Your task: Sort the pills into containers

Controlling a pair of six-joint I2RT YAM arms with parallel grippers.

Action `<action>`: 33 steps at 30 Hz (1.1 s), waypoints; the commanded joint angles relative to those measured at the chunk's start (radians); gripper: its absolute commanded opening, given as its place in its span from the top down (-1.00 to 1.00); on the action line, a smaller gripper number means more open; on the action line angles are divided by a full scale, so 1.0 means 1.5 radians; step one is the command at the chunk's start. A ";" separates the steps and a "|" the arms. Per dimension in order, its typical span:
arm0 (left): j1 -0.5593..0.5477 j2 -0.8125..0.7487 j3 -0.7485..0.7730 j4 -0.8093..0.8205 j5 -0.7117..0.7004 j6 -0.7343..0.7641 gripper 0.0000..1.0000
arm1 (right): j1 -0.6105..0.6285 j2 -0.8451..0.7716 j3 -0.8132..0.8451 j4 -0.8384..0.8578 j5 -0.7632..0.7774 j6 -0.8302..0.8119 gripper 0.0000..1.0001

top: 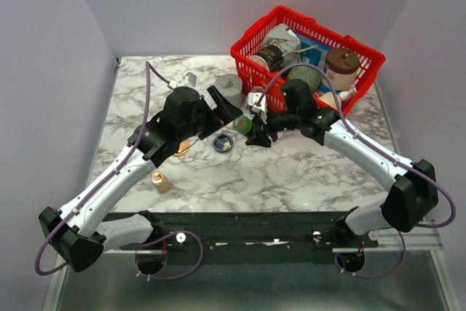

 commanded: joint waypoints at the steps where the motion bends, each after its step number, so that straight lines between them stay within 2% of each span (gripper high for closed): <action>1: -0.018 0.008 0.039 -0.033 -0.057 -0.017 -0.97 | 0.001 -0.013 -0.005 0.020 0.008 -0.014 0.63; 10: -0.055 0.050 0.076 -0.062 -0.076 -0.015 -0.96 | 0.001 -0.011 -0.004 0.017 0.007 -0.015 0.63; 16: -0.075 0.090 0.106 -0.092 -0.085 0.002 -0.76 | 0.001 -0.010 -0.003 0.017 0.006 -0.015 0.63; 18: -0.077 0.099 0.113 -0.096 -0.086 0.008 -0.62 | 0.002 -0.010 -0.002 0.017 0.004 -0.015 0.63; 22: -0.082 0.106 0.122 -0.107 -0.087 0.017 -0.47 | 0.001 -0.010 -0.003 0.016 0.004 -0.014 0.63; 27: -0.083 0.114 0.125 -0.110 -0.067 0.044 0.14 | 0.001 -0.007 0.000 0.015 -0.008 -0.005 0.63; 33: -0.082 0.105 0.113 -0.091 -0.002 0.124 0.52 | 0.001 0.000 0.004 0.006 -0.080 0.008 0.63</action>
